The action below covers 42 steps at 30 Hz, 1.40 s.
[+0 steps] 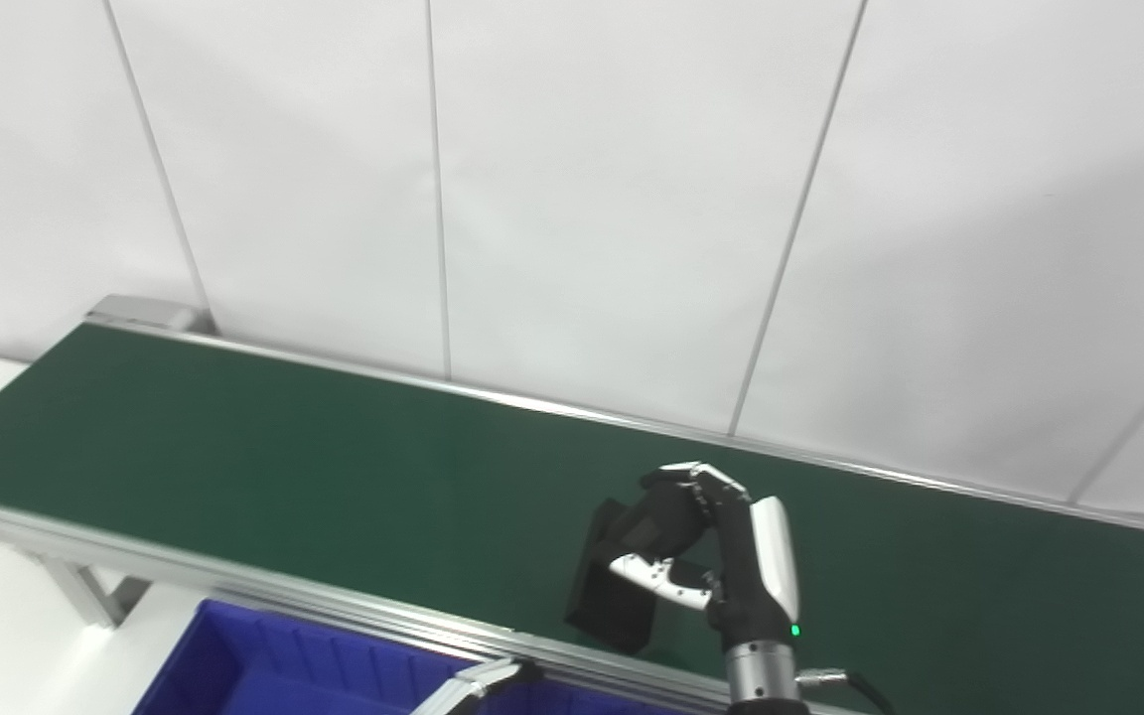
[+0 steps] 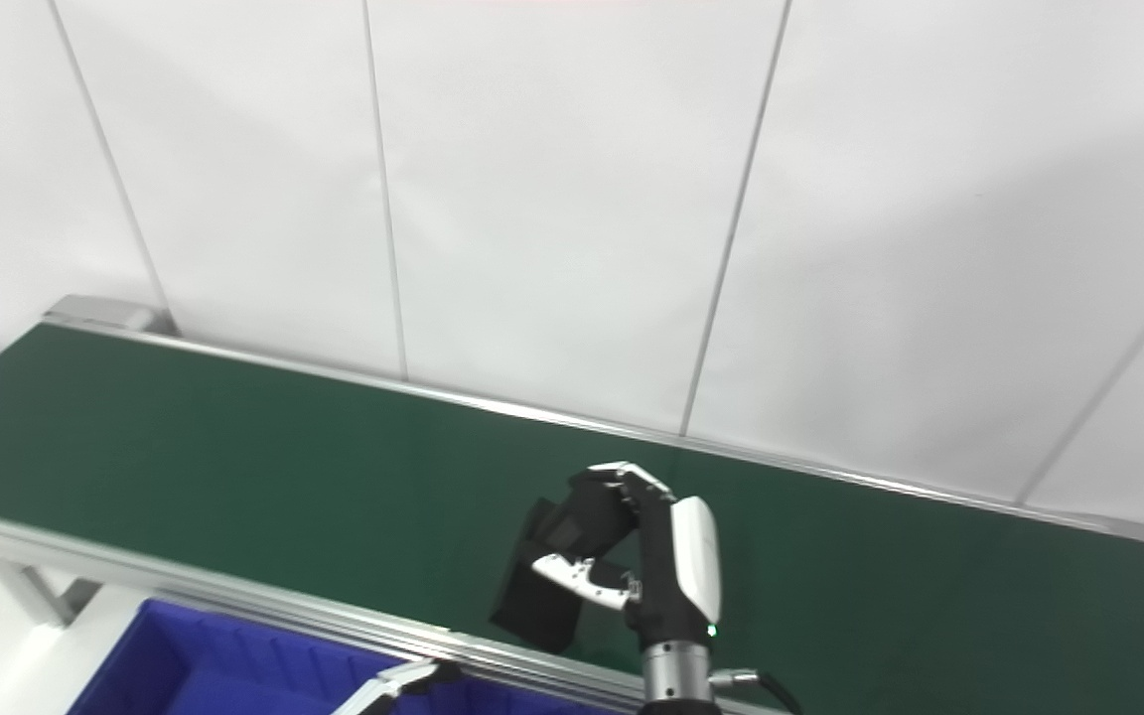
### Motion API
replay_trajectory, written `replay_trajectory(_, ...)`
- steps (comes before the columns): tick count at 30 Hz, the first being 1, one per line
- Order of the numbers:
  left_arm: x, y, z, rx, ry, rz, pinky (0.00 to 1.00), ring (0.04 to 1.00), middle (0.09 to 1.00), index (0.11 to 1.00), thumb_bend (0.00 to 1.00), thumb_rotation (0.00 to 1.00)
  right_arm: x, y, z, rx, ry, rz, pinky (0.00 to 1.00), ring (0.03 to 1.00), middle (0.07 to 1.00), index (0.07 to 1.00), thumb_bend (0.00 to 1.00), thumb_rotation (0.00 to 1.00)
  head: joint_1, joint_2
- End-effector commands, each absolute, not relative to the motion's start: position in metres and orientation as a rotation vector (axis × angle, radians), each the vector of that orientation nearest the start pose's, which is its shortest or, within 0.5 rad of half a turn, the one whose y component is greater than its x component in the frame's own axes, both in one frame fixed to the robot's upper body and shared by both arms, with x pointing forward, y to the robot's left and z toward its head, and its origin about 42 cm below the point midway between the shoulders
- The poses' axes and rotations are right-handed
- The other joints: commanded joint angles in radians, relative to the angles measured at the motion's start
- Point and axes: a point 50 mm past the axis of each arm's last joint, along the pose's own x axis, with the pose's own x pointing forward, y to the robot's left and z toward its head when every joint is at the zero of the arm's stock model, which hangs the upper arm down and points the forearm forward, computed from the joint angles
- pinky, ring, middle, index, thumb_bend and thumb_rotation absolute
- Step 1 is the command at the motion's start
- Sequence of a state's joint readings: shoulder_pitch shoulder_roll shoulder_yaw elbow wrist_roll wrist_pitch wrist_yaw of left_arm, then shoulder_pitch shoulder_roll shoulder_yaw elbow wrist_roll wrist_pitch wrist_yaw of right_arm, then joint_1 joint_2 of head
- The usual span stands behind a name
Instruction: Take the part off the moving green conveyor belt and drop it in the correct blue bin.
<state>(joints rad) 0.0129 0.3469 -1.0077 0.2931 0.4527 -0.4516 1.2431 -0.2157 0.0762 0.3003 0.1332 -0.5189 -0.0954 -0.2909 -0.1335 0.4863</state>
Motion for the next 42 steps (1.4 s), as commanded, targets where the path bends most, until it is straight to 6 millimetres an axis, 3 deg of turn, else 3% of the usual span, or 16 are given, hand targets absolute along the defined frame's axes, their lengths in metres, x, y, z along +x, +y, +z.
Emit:
replay_trajectory(1, 0.159, 0.166, 0.025, 0.349, -0.479, 0.005, 0.69, 0.755, 0.768, 0.747, 0.77, 0.42, 0.33, -0.08, 0.161, -0.404, -0.396, 0.072, 0.38, 0.393, 0.492, 0.562, 0.5, 0.0, -0.019, 0.012)
replay_trajectory(10, 0.156, 0.169, 0.03, 0.326, -0.469, -0.004, 0.79, 0.802, 0.803, 0.787, 0.74, 0.45, 0.294, -0.092, 0.157, -0.409, -0.359, 0.079, 0.38, 0.397, 0.497, 0.559, 0.5, 0.0, -0.1, 0.072)
replay_trajectory(17, 0.153, 0.169, 0.035, 0.306, -0.466, -0.001, 0.83, 0.819, 0.815, 0.801, 0.6, 0.46, 0.268, -0.109, 0.153, -0.425, -0.345, 0.076, 0.37, 0.399, 0.501, 0.557, 0.5, 0.0, -0.124, 0.113)
replay_trajectory(19, 0.153, 0.168, 0.037, 0.297, -0.464, -0.009, 0.84, 0.825, 0.817, 0.804, 0.58, 0.47, 0.258, -0.117, 0.151, -0.436, -0.338, 0.079, 0.37, 0.398, 0.5, 0.559, 0.5, 0.0, -0.125, 0.147)
replay_trajectory(24, 0.152, 0.171, 0.042, 0.29, -0.454, -0.03, 0.86, 0.837, 0.828, 0.816, 0.51, 0.48, 0.244, -0.13, 0.15, -0.47, -0.316, 0.088, 0.36, 0.394, 0.493, 0.561, 0.5, 0.0, -0.125, 0.186)
replay_trajectory(35, 0.152, 0.186, 0.053, 0.278, -0.425, -0.052, 0.8, 0.808, 0.804, 0.792, 0.6, 0.38, 0.223, -0.146, 0.14, -0.484, -0.245, 0.082, 0.37, 0.397, 0.501, 0.556, 0.51, 0.0, -0.121, 0.276)
replay_trajectory(42, 0.155, 0.19, 0.059, 0.264, -0.4, -0.065, 0.78, 0.796, 0.794, 0.782, 0.67, 0.41, 0.214, -0.161, 0.133, -0.521, -0.201, 0.068, 0.37, 0.399, 0.495, 0.554, 0.51, 0.0, -0.119, 0.311)
